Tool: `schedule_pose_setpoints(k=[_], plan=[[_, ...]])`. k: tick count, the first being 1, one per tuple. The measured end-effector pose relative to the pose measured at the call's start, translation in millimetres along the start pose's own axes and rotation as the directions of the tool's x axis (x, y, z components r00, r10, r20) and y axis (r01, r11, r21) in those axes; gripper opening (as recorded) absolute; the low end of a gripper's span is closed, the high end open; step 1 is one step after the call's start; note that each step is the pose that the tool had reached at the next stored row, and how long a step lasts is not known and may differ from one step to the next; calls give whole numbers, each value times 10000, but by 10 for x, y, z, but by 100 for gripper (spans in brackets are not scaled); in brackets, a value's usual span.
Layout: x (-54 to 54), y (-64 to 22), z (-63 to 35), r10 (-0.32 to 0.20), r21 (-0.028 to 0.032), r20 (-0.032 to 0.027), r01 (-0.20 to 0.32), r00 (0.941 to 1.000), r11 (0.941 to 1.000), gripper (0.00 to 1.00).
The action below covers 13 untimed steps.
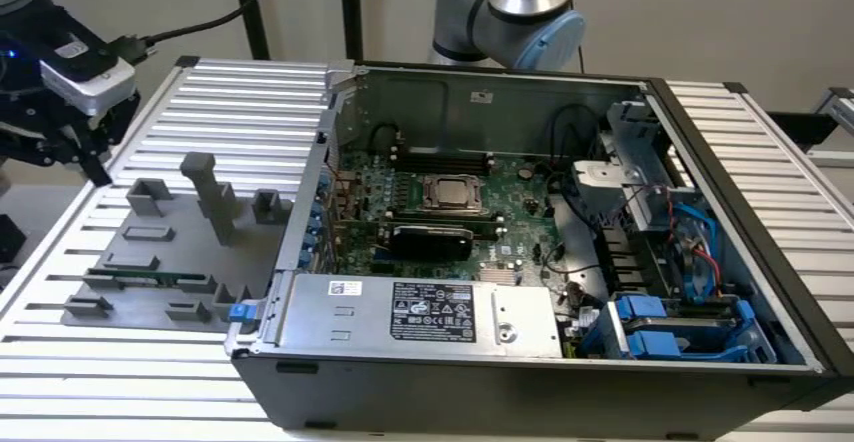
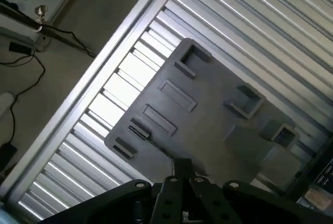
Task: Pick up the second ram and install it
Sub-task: 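Pick up the second ram and move it above second insertion slot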
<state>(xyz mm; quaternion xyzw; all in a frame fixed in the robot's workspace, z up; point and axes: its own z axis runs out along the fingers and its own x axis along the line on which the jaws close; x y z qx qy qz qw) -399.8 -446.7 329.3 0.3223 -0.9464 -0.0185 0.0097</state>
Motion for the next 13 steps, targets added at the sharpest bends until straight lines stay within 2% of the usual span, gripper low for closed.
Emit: schedule_pose_setpoints(k=[3, 6, 10, 13], plan=[[0, 0, 17, -550, 25, -7, 550, 9985, 9985, 0], [0, -1, 35, -1087, 56, -8, 1087, 9941, 9941, 0], [0, -2, 60, -1811, 100, -10, 1811, 9835, 9834, 0], [0, -3, 78, -2339, 133, -15, 2339, 9723, 9722, 0]])
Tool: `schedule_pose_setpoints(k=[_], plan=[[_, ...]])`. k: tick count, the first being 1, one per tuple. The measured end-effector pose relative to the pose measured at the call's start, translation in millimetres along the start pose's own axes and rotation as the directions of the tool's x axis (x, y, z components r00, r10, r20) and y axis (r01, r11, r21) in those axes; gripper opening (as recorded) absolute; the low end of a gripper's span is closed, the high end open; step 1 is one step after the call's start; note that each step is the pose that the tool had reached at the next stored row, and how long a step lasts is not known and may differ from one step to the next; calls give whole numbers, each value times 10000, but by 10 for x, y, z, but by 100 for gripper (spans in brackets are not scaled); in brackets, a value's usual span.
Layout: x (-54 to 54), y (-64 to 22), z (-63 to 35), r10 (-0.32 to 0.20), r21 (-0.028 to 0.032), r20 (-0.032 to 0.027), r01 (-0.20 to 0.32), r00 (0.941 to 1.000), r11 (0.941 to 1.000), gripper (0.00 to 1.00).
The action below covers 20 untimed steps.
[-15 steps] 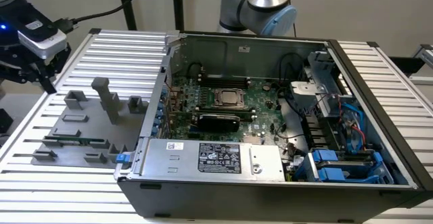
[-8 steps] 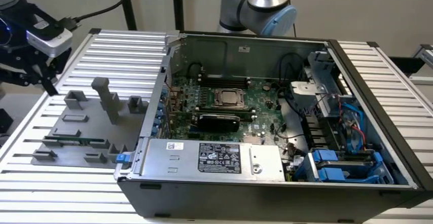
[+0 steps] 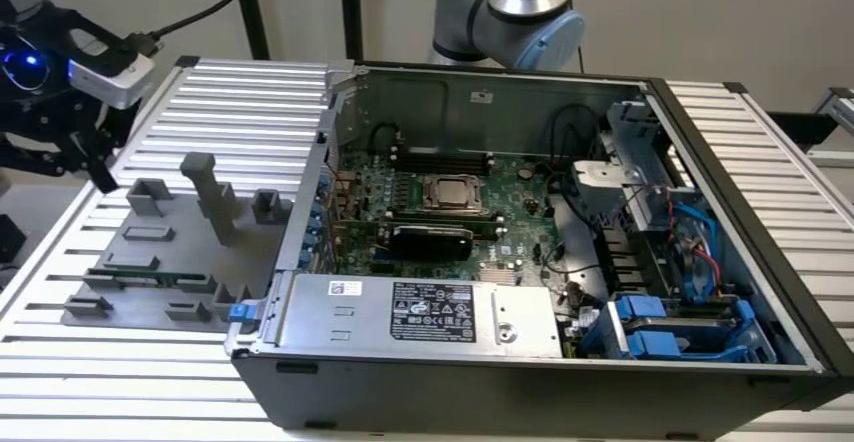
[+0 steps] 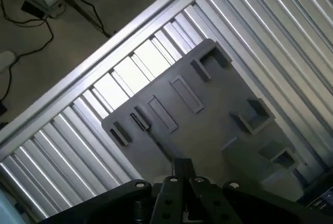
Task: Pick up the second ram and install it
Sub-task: 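Pick up the second ram and move it above second insertion slot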
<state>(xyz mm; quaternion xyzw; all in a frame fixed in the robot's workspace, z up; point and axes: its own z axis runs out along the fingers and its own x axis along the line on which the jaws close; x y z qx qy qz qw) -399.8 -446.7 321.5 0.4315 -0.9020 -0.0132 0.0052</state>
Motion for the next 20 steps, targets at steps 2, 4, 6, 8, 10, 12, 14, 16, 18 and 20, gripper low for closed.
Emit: schedule_pose_setpoints(k=[2, 4, 6, 8, 10, 12, 14, 16, 18, 20], plan=[[0, 0, 13, -377, 23, 2, 377, 9993, 9993, 0], [0, -1, 26, -736, 49, 5, 736, 9973, 9973, 0], [0, -1, 37, -1099, 70, 3, 1099, 9939, 9939, 0], [0, -1, 48, -1455, 86, -2, 1455, 9894, 9893, 0], [0, -1, 57, -1821, 97, -10, 1821, 9833, 9832, 0], [0, -2, 67, -2174, 101, -22, 2174, 9761, 9760, 0], [0, -2, 76, -2529, 102, -37, 2529, 9675, 9674, 0], [0, -2, 85, -2874, 100, -53, 2875, 9578, 9577, 0], [0, -2, 95, -3227, 99, -68, 3228, 9465, 9464, 0], [0, -3, 104, -3565, 97, -84, 3566, 9343, 9342, 0]])
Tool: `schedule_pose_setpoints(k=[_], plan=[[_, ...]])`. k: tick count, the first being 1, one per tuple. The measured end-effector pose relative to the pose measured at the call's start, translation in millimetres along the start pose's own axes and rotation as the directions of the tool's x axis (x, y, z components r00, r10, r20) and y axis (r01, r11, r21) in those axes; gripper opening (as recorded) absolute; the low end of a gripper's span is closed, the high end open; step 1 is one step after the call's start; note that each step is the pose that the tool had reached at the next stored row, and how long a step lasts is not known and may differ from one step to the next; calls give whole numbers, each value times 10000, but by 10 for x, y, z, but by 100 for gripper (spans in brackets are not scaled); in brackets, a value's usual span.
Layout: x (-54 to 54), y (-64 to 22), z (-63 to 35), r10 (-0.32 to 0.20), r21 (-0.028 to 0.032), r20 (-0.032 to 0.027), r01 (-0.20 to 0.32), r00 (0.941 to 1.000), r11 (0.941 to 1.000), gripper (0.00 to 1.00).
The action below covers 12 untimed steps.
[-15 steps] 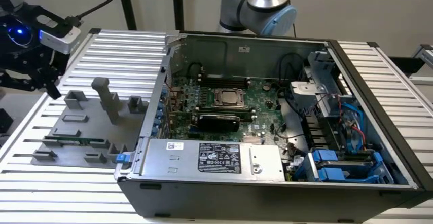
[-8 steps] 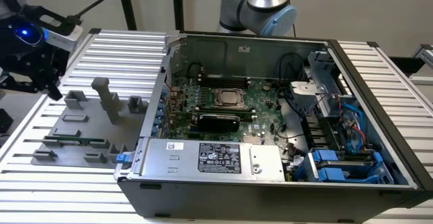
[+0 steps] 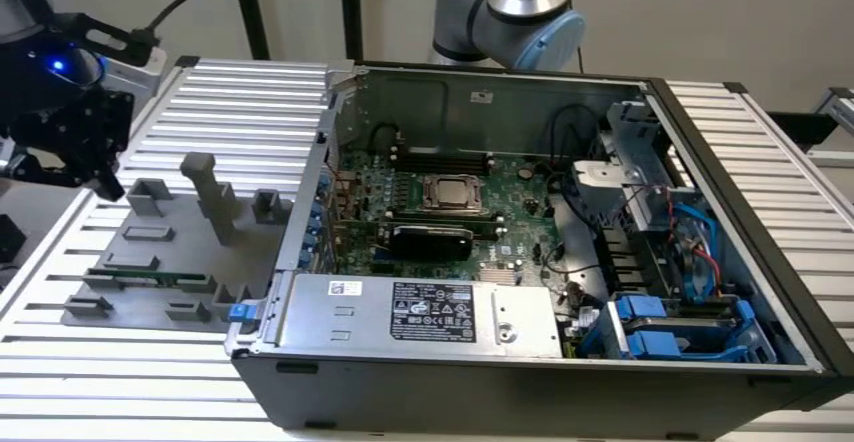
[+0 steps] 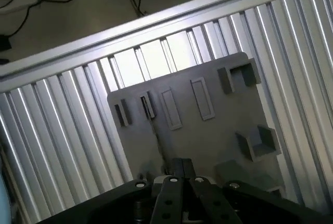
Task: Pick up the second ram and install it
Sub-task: 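Pick up the second ram and move it above second insertion slot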
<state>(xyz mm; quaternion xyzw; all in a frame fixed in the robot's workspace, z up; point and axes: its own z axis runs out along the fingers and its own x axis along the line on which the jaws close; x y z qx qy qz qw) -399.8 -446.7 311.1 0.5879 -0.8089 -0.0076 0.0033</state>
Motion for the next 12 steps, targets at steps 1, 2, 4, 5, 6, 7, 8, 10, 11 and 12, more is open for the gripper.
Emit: schedule_pose_setpoints(k=[1, 2, 4, 5, 6, 7, 8, 10, 11, 12], plan=[[0, 0, 5, -186, 0, -6, 186, 9998, 9998, 0], [0, 0, 10, -364, 1, -11, 364, 9993, 9993, 0], [0, 0, 22, -724, 0, -22, 724, 9974, 9974, 0], [0, 0, 30, -901, 0, -27, 901, 9959, 9959, 0], [0, -1, 38, -1075, -1, -33, 1075, 9942, 9942, 0], [0, -1, 47, -1235, -1, -41, 1235, 9923, 9924, 0], [-1, -3, 58, -1376, -1, -49, 1376, 9905, 9905, 0], [-2, -7, 84, -1634, 1, -70, 1634, 9865, 9866, 0], [-3, -10, 97, -1750, 2, -81, 1751, 9845, 9846, 0], [-4, -15, 113, -1857, 3, -90, 1857, 9826, 9826, 0]])
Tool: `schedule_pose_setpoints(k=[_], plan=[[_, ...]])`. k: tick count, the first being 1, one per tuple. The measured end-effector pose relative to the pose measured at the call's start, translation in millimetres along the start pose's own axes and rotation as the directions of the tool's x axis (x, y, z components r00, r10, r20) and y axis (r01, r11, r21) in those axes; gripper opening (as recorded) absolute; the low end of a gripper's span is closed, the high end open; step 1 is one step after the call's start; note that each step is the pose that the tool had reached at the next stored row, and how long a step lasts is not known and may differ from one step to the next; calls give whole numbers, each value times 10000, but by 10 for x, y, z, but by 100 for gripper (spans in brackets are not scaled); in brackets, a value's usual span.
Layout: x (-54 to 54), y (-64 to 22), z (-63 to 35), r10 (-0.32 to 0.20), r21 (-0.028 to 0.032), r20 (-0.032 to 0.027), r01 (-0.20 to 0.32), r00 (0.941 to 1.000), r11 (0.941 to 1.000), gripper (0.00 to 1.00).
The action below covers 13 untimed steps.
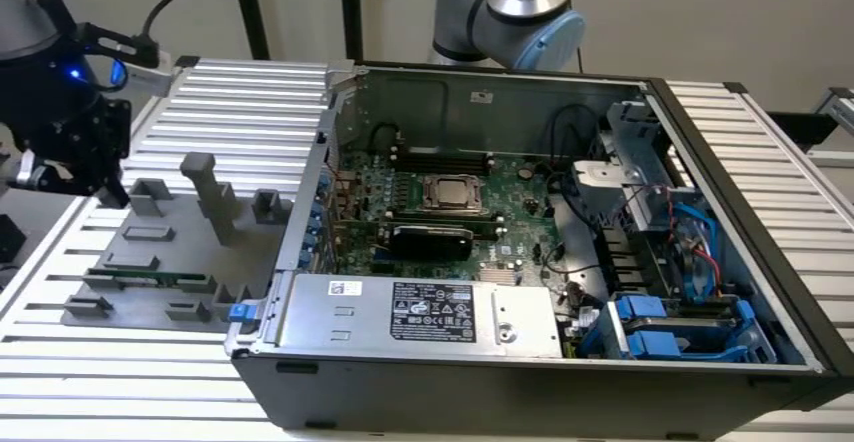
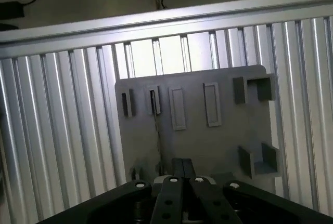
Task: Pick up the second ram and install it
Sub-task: 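Pick up the second ram and move it above second insertion slot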
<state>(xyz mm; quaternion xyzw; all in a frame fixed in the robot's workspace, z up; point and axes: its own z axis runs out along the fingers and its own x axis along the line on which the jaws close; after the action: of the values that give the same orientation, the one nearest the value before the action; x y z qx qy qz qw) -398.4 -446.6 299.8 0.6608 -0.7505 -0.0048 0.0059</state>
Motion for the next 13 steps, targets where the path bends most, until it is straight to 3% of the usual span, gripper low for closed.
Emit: schedule_pose_setpoints(k=[9, 10, 13], plan=[[23, -56, 144, -542, 8, -81, 542, 9985, 9985, 0], [30, -63, 161, -569, 8, -87, 569, 9983, 9984, 100], [52, -83, 217, -664, 10, -101, 664, 9977, 9978, 100]])
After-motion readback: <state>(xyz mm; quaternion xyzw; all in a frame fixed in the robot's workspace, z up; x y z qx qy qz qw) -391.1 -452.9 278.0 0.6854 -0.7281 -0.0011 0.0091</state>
